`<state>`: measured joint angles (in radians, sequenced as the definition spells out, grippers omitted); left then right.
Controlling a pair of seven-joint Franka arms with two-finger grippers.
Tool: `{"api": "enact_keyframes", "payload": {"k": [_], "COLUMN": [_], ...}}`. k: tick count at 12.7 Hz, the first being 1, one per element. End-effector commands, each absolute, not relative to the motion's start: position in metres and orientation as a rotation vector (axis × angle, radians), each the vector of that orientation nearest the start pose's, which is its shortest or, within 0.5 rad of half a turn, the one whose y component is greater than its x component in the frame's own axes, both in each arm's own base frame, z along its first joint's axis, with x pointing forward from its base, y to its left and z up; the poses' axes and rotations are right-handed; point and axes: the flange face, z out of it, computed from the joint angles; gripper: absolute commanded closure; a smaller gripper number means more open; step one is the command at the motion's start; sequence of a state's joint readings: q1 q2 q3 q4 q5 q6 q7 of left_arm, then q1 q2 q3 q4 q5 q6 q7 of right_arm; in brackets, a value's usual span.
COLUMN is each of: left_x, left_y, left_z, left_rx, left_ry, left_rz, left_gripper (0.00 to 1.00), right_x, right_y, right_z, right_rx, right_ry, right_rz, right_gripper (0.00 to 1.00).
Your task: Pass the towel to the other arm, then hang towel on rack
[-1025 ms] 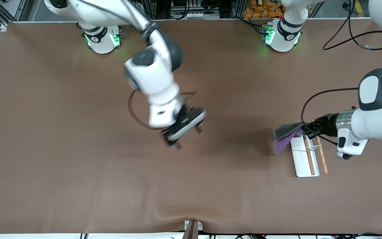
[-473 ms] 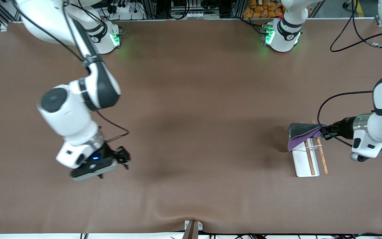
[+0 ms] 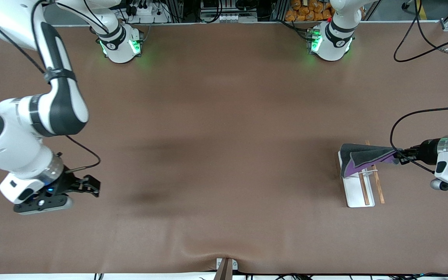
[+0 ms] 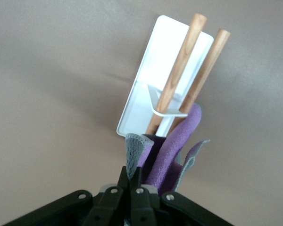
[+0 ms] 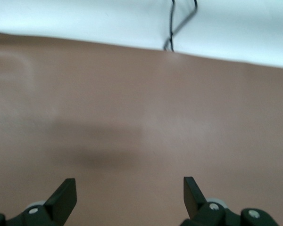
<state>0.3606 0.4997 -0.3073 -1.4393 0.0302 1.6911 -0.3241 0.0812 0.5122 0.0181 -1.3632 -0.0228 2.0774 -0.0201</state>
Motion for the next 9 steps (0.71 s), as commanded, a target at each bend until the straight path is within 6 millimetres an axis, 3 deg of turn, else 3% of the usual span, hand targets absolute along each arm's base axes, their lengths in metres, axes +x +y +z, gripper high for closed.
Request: {"api": "enact_keyframes", "payload": {"k": [1, 3, 4, 9], "left_x": [0.669, 0.670, 0.670, 0.667], "left_y": [0.088, 0.091, 0.101, 0.127], "left_z": [0.386, 0.377, 0.374, 0.364], "left_rx": [-3.154, -3.155, -3.157, -3.172], "left_ry": [-0.595, -0.596, -0.593, -0.582], "left_rz": [0.377, 0.378, 0.378, 0.382], "left_gripper": [1.00, 1.00, 1.00, 1.00], "right_x": [0.702, 0.680, 0.668, 0.615], "right_y": [0.016, -0.023, -0.035, -0.057], "right_z": [0.471, 0.511, 0.530, 0.596], "right_rx": [-3.144, -3.154, -3.156, -3.142], "right_ry": [-0.075, 0.017, 0.055, 0.141], "right_rz": [-0.233, -0.180, -0.160, -0.044], "right_gripper": [0.00, 0.00, 0.00, 0.00]}}
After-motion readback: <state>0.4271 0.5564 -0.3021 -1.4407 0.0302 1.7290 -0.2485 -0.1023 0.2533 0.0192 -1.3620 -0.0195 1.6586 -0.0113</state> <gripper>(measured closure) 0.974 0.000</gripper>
